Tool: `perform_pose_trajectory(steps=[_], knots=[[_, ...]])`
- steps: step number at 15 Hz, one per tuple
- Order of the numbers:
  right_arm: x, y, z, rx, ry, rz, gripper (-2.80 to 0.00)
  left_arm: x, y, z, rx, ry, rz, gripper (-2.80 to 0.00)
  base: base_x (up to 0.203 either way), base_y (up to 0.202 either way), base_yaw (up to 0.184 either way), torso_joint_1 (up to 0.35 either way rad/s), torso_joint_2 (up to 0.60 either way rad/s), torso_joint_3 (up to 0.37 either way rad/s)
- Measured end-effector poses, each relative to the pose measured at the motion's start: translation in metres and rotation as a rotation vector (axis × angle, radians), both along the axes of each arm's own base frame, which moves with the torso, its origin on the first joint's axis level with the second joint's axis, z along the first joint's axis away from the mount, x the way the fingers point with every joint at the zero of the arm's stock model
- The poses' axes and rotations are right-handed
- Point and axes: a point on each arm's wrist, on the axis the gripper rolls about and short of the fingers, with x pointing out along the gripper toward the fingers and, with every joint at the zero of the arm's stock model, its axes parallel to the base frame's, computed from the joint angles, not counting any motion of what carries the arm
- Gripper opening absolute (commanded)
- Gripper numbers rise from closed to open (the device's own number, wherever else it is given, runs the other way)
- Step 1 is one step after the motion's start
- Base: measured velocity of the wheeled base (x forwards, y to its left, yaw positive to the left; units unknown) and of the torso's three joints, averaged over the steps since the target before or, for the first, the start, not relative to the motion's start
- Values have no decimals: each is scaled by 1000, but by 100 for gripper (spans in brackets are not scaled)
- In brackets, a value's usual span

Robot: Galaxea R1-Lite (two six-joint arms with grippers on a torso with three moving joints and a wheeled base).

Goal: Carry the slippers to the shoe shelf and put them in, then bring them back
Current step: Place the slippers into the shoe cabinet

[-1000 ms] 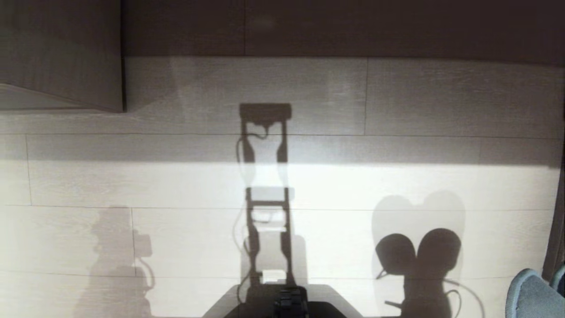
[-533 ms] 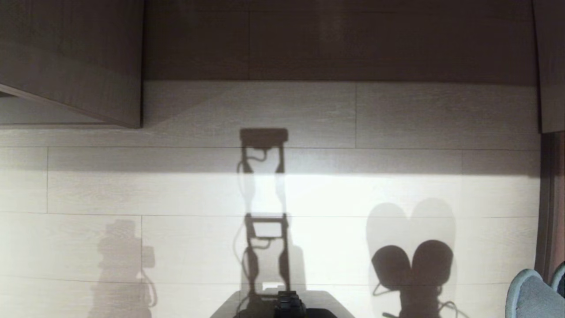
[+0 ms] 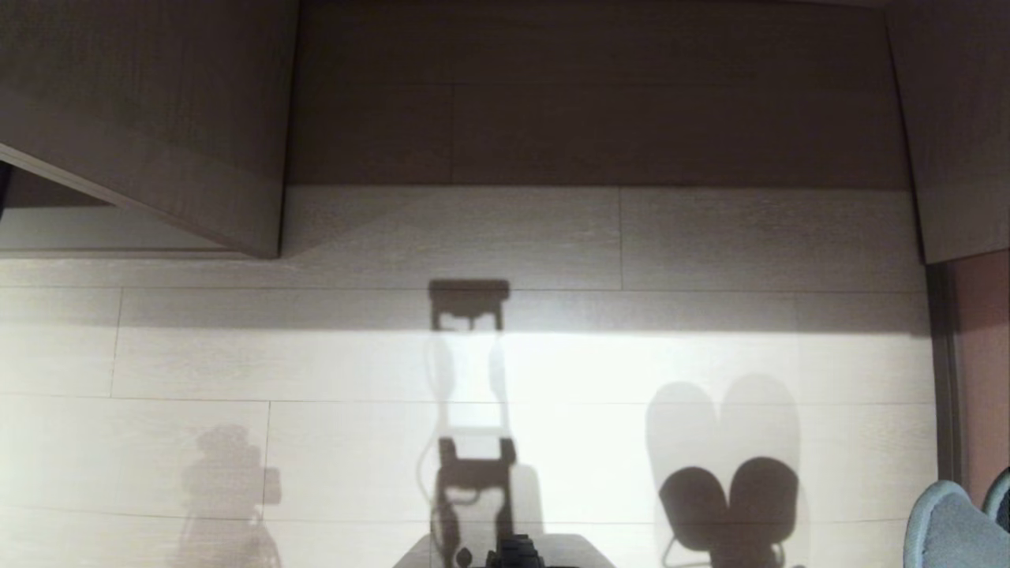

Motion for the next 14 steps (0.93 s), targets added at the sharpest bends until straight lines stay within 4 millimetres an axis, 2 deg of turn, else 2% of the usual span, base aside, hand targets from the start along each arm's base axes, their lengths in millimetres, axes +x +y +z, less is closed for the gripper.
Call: perform_pose_trajectory(steps=[14], knots=[[0,0,0,0,1,0,-280,0,0,0,-1,0,0,-280,0,0,0,2,2,202]])
